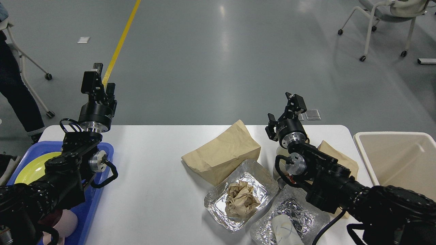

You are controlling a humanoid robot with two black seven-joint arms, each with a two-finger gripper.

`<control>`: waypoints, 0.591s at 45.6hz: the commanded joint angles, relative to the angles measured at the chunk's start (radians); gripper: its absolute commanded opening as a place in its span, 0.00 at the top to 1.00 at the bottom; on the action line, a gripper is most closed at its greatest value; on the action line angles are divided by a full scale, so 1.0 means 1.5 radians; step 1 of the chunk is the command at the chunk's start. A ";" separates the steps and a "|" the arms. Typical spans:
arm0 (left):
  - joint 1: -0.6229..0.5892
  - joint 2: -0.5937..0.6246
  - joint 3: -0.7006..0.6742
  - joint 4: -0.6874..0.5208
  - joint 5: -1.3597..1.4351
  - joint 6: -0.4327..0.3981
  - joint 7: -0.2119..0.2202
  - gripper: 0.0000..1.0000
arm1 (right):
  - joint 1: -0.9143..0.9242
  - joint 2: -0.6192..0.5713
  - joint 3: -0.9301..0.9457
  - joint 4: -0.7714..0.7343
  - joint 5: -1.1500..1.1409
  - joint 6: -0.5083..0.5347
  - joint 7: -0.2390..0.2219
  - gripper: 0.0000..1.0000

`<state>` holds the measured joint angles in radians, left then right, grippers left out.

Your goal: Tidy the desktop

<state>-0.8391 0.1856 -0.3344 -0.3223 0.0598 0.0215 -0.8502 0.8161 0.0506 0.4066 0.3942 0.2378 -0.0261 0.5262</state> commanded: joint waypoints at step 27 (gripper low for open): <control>0.000 0.000 0.000 0.000 0.000 0.000 -0.001 0.03 | 0.000 0.000 0.001 -0.002 0.000 0.000 -0.002 0.00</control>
<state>-0.8391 0.1856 -0.3344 -0.3224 0.0598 0.0215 -0.8514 0.8161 0.0506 0.4068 0.3942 0.2378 -0.0261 0.5262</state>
